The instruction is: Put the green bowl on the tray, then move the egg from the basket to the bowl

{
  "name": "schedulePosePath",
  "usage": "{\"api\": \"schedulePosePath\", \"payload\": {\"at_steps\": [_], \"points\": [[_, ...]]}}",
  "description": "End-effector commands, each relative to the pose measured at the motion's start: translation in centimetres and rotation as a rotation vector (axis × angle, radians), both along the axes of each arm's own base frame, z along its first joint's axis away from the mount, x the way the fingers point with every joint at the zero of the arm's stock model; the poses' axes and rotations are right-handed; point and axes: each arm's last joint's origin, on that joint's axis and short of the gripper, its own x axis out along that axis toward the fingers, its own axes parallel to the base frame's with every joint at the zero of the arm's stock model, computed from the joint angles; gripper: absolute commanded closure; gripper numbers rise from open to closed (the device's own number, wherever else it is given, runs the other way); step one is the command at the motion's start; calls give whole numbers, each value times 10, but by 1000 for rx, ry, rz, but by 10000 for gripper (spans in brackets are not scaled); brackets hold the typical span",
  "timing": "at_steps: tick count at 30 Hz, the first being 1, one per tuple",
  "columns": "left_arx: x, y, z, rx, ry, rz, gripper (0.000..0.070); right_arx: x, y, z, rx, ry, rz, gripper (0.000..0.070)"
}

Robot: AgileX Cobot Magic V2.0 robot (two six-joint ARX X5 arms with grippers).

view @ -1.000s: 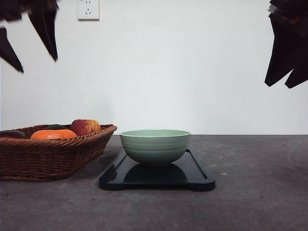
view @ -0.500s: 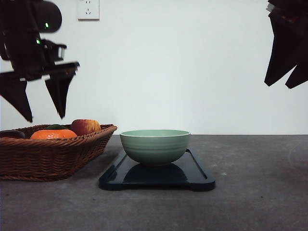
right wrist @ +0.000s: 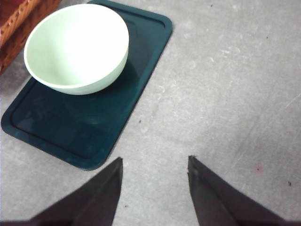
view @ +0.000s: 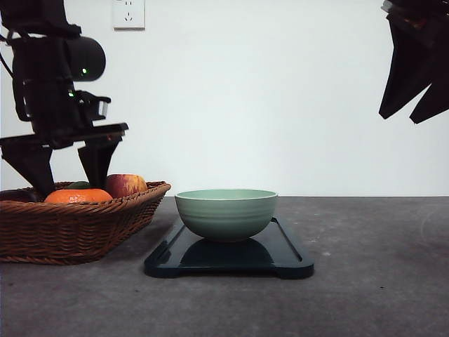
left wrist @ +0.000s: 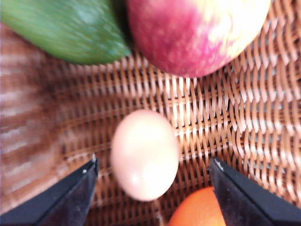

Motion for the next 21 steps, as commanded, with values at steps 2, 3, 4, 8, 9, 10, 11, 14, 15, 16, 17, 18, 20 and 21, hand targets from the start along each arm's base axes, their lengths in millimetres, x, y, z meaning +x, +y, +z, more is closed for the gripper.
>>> {"api": "schedulePosePath", "payload": {"at_steps": [2, 3, 4, 8, 9, 10, 11, 14, 15, 16, 17, 18, 20, 21], "points": [[7, -3, -4, 2, -10, -13, 223, 2, 2, 2, 14, -7, -8, 429], [7, -3, -4, 1, -13, -13, 223, 2, 2, 2, 15, -6, -9, 429], [8, -3, -4, 4, -15, -12, 224, 2, 2, 2, 17, -6, -10, 429], [8, -3, -4, 10, -18, -10, 227, 2, 2, 2, 18, -5, -11, 429], [8, -3, -5, 10, -17, -10, 227, 2, 2, 2, 18, -5, -11, 429], [8, -3, -5, 10, -17, -10, 227, 2, 2, 2, 18, -5, -11, 429], [9, -3, -6, 11, -15, -10, 227, 2, 2, 2, 18, -5, -11, 429], [9, -3, -8, 11, -11, -10, 227, 2, 2, 2, 18, -5, -11, 429], [10, -3, -9, 12, -9, -10, 227, 2, 2, 2, 18, -5, -11, 429], [10, -3, -10, 12, -7, -10, 227, 2, 2, 2, 19, -5, -12, 429], [10, -3, -11, 13, -4, -10, 227, 2, 2, 2, 19, -5, -12, 429], [11, -3, -12, 14, -2, -10, 227, 2, 2, 2, 20, -4, -13, 429], [11, -3, -13, 14, 1, -10, 227, 2, 2, 2, 26, 0, -19, 429], [11, -3, -13, 14, 1, -10, 228, 2, 2, 2, 28, 0, -21, 429]]}}
